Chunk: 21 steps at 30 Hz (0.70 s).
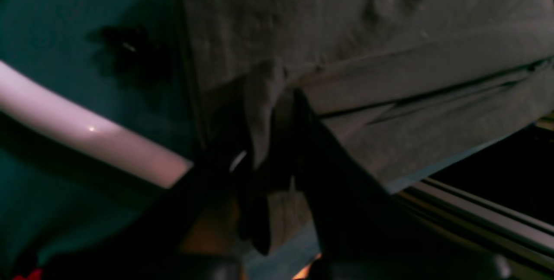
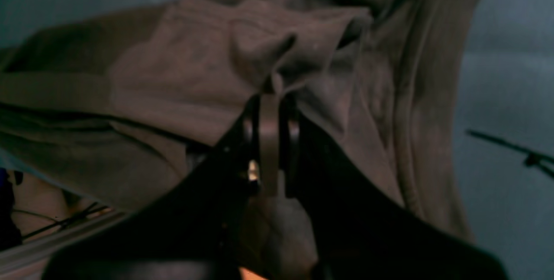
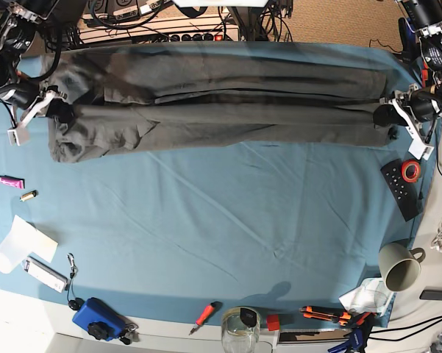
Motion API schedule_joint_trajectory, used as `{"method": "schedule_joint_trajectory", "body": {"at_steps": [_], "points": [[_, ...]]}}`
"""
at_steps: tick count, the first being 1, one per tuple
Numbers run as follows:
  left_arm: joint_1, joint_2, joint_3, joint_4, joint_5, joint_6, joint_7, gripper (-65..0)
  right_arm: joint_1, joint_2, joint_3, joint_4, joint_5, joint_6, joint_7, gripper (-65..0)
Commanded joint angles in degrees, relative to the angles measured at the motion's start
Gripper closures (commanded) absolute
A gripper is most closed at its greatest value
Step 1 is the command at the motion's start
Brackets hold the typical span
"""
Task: Fold the T-shirt properly
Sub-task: 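Lower the shirt into a long strip with both grippers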
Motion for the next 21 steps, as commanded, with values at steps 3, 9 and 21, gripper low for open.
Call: {"method": "schedule_joint_trajectory", "body": {"at_steps": [3, 9, 21], "points": [[0.2, -1.3, -0.5, 1.0, -0.6, -0.2, -0.5, 0.0, -0.1, 1.3, 0.5, 1.0, 0.5, 0.2, 1.0, 0.0], [0.2, -1.3, -0.5, 1.0, -0.6, -0.2, -0.5, -21.1, -0.1, 1.3, 0.5, 1.0, 0.6, 0.2, 1.0, 0.0], [0.2, -1.3, -0.5, 3.9, -0.6, -0.2, -0.5, -32.5, -0.2, 1.3, 0.5, 1.0, 4.4, 0.2, 1.0, -18.5]]}}
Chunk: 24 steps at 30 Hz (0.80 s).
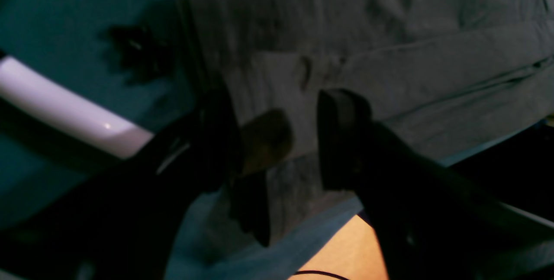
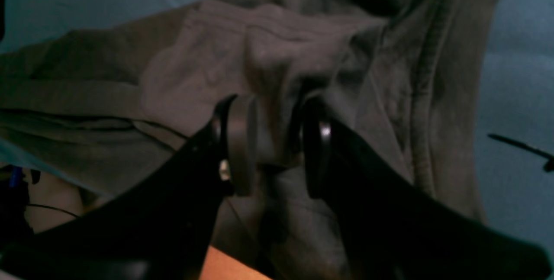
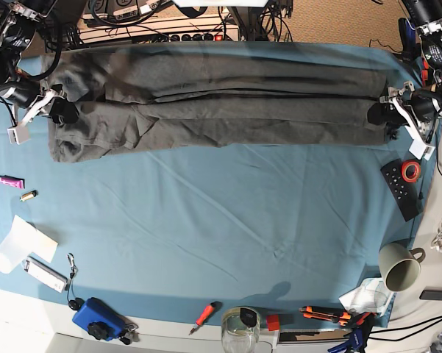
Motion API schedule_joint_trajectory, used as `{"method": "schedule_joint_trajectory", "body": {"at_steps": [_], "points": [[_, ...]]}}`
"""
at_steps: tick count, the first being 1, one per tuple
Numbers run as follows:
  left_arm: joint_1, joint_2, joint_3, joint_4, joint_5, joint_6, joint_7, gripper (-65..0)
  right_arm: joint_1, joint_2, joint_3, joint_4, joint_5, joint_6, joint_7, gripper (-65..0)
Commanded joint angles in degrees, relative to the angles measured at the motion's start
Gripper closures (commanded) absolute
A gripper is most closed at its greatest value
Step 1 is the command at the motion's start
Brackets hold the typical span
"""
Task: Fold the T-shirt properly
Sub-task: 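Lower the shirt into a long strip with both grippers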
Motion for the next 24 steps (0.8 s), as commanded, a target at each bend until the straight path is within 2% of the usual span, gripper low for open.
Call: {"method": "schedule_joint_trajectory", "body": {"at_steps": [1, 6, 12, 18, 21, 24], "points": [[-0.5, -1.2, -0.4, 1.3, -1.0, -0.2, -0.4, -32.5, 0.4, 1.3, 0.5, 1.0, 1.0, 0.2, 1.0, -18.5], [-0.1, -0.3, -0.4, 1.3, 5.1, -2.1, -0.4, -32.5, 0.4, 1.3, 0.5, 1.0, 1.0, 0.3, 1.0, -18.5], [0.7, 1.3, -0.4, 1.3, 5.5, -2.1, -0.4, -32.7, 0.4, 1.3, 0.5, 1.0, 1.0, 1.2, 1.0, -18.5], [1.0, 5.0, -0.2, -0.1, 6.4, -3.0, -1.1, -32.7, 0.4, 1.3, 0.5, 1.0, 2.1, 1.2, 1.0, -18.5], [1.0, 6.3, 0.0, -1.3, 13.9, -3.3, -4.7, -32.7, 0.4, 1.3, 0.5, 1.0, 2.1, 1.2, 1.0, -18.5], [1.0, 6.4, 0.0, -2.2, 21.3, -0.7, -7.1, -32.7, 0.4, 1.3, 0.5, 1.0, 2.1, 1.2, 1.0, -18.5]]}}
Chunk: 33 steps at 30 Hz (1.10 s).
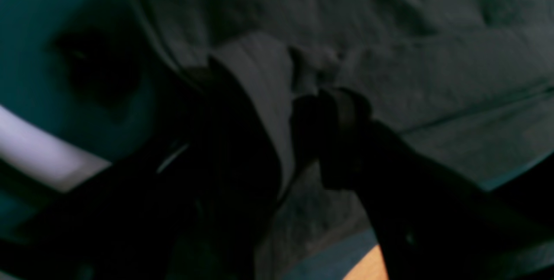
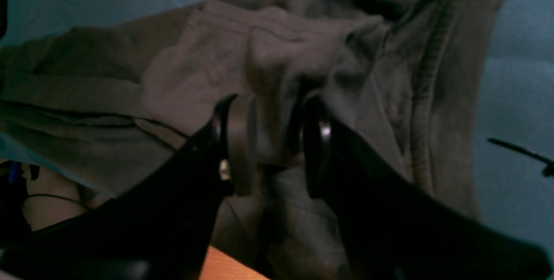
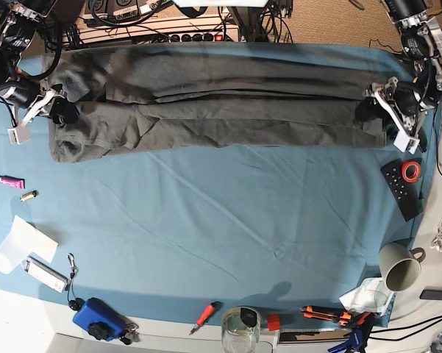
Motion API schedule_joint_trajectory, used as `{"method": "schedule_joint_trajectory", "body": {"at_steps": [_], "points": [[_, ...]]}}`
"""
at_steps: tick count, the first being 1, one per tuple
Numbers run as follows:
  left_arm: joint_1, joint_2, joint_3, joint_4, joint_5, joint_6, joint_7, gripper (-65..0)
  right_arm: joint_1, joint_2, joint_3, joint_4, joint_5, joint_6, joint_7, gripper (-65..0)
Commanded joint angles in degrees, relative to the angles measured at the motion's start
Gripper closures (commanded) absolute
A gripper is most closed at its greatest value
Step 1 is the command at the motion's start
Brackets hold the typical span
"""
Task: Fold the T-shirt properly
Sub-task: 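Lower the shirt into a long strip with both grippers, then drag the strip end with the left gripper toward the right gripper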
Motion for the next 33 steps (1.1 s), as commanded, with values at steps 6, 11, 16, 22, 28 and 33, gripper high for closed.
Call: {"method": "schedule_joint_trajectory", "body": {"at_steps": [6, 11, 16, 22, 28, 33], "points": [[1.4, -0.7, 0.0, -0.6, 7.0, 4.0, 4.9, -32.7, 0.3, 1.3, 0.5, 1.0, 1.6, 0.0, 1.0, -18.5], [4.3, -0.5, 0.0, -0.6, 5.7, 5.0, 7.4, -28.1, 0.4, 1.3, 0.5, 1.0, 1.6, 0.0, 1.0, -18.5], [6.4, -0.5, 0.0, -0.6, 0.0, 4.9, 9.3, 0.0, 0.4, 1.3, 0.5, 1.0, 1.6, 0.0, 1.0, -18.5], [6.5, -0.9, -0.1, -0.6, -3.7, 4.7, 9.3, 0.0, 0.4, 1.3, 0.5, 1.0, 1.6, 0.0, 1.0, -18.5], [6.5, -3.3, -0.2, 2.4, -14.6, 4.7, 9.3, 0.0, 0.4, 1.3, 0.7, 1.0, 1.6, 0.0, 1.0, -18.5], [6.5, -3.5, -0.2, 10.8, -24.3, 0.0, 9.3, 0.0, 0.5, 1.3, 0.7, 1.0, 1.6, 0.0, 1.0, -18.5]]}}
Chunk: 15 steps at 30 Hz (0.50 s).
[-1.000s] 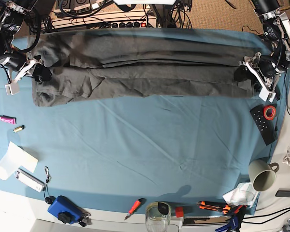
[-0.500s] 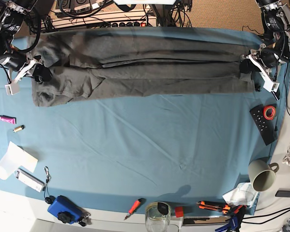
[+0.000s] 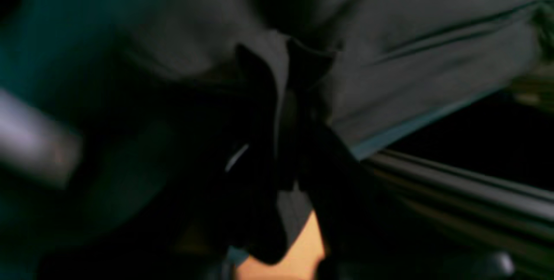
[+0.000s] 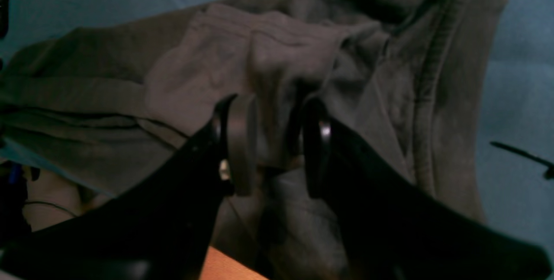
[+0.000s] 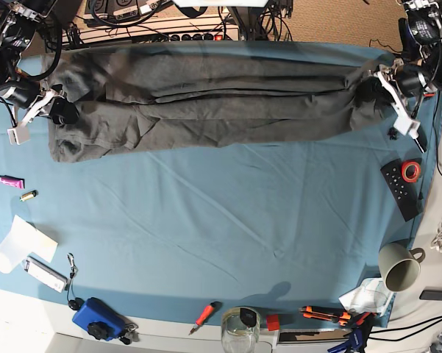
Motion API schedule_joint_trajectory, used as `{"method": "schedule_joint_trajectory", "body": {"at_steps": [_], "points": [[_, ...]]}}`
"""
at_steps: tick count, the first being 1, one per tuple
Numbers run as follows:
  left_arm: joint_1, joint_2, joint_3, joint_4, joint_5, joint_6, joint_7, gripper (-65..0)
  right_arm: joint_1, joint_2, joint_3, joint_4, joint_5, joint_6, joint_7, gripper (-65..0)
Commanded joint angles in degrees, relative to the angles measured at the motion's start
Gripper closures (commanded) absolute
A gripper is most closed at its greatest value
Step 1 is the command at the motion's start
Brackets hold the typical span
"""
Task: Fold the T-shirt properly
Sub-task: 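Drag the strip end with the left gripper toward the right gripper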
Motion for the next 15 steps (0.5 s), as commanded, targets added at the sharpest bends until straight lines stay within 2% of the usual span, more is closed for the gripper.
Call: {"method": "schedule_joint_trajectory", "body": {"at_steps": [1, 4, 7, 15], "points": [[-0.4, -0.6, -0.2, 3.2, -3.2, -0.9, -0.9, 0.0, 0.5, 1.3, 0.6, 1.0, 1.4, 0.0, 1.0, -18.5], [-0.5, 0.2, -0.2, 9.9, -4.2, -2.9, -0.9, 0.0, 0.5, 1.3, 0.6, 1.0, 1.4, 0.0, 1.0, -18.5], [-0.4, 1.2, -0.2, 14.2, -4.2, -2.9, -0.9, 0.0, 0.5, 1.3, 0.6, 1.0, 1.4, 0.0, 1.0, -18.5], [-0.5, 7.0, 0.8, 14.9, -4.8, -2.9, -0.9, 0.0, 0.5, 1.3, 0.6, 1.0, 1.4, 0.0, 1.0, -18.5]]}}
